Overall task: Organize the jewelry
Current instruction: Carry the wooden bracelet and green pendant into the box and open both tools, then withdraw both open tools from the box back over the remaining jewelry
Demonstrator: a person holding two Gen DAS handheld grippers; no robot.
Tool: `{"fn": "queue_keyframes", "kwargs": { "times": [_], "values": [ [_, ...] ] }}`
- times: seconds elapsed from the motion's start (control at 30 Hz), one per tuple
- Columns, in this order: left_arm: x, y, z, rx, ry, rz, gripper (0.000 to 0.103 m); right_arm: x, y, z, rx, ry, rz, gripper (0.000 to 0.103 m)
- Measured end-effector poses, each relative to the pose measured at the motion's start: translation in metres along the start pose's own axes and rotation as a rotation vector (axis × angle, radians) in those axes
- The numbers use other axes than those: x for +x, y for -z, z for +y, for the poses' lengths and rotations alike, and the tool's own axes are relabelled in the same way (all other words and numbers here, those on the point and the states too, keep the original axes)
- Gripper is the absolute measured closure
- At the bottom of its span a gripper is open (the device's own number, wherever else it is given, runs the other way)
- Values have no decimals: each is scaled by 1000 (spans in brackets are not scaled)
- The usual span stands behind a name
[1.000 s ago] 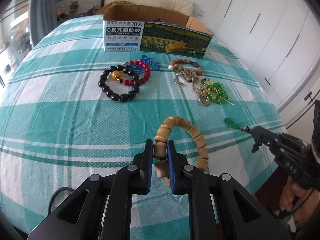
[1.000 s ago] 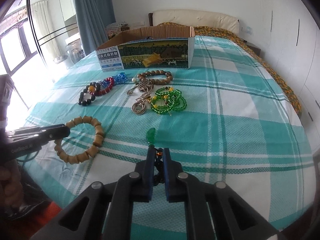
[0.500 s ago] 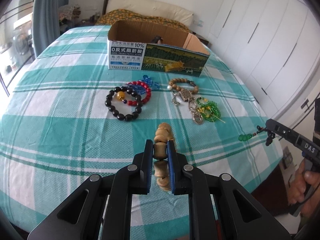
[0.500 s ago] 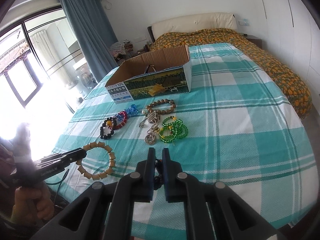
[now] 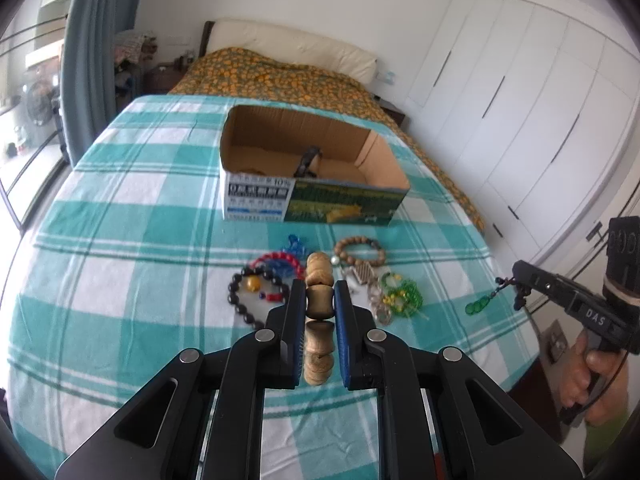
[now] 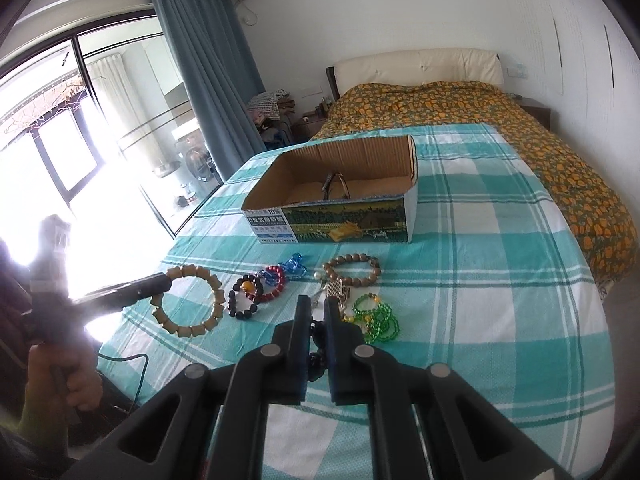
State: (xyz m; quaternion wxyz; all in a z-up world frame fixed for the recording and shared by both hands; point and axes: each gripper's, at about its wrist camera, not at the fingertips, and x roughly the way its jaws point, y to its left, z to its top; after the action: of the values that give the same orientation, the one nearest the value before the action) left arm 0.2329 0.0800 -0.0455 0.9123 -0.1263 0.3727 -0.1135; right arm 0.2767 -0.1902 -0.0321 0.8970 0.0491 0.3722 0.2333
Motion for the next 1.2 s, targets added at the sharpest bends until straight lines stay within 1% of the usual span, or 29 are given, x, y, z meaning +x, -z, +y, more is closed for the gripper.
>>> {"fn": "queue_keyframes", "kwargs": {
  "times": [0.17,0.27,0.33,0.43,0.53,0.67,0.73,0.8,0.83,0.87,0.9,0.93,0.97,1.0,1.03,1.1,1.2],
  "values": [
    [-3,-59,2,40,-6,-60,91,12,-49,4,-46,-25,-33,96],
    [10,-95,2,70,-25,-83,91,26,-84,4,-71,-26,-57,96],
    [27,-116,6,73,-25,-81,91,41,-107,1,-74,-28,-67,96],
    [65,-143,13,63,-26,-49,91,71,-136,-7,-71,-21,-63,96],
    [109,-161,21,46,-45,-6,91,112,-154,-17,-80,6,-26,96],
    [166,-175,29,39,-81,63,91,170,-160,-33,-79,50,56,96],
    [191,-178,31,47,-99,93,91,192,-156,-41,-72,65,85,96],
    [212,-178,31,71,-133,120,89,213,-152,-47,-66,64,110,96],
    [220,-176,31,83,-158,136,83,220,-149,-50,-63,74,125,94],
    [225,-173,30,95,-186,153,74,227,-146,-52,-60,90,135,94],
    [227,-169,30,103,-206,162,50,231,-144,-54,-55,101,144,89],
    [225,-166,31,110,-217,151,32,231,-141,-56,-47,109,146,67],
    [218,-162,32,117,-225,133,27,227,-138,-57,-35,115,137,37],
    [209,-157,33,126,-233,120,21,221,-134,-56,-28,116,121,30],
    [198,-152,33,134,-236,111,18,214,-131,-54,-31,115,113,29],
    [173,-141,35,143,-231,98,16,197,-120,-49,-45,124,99,29],
    [123,-114,41,160,-228,88,12,163,-94,-41,-85,173,67,26]
  ]
}}
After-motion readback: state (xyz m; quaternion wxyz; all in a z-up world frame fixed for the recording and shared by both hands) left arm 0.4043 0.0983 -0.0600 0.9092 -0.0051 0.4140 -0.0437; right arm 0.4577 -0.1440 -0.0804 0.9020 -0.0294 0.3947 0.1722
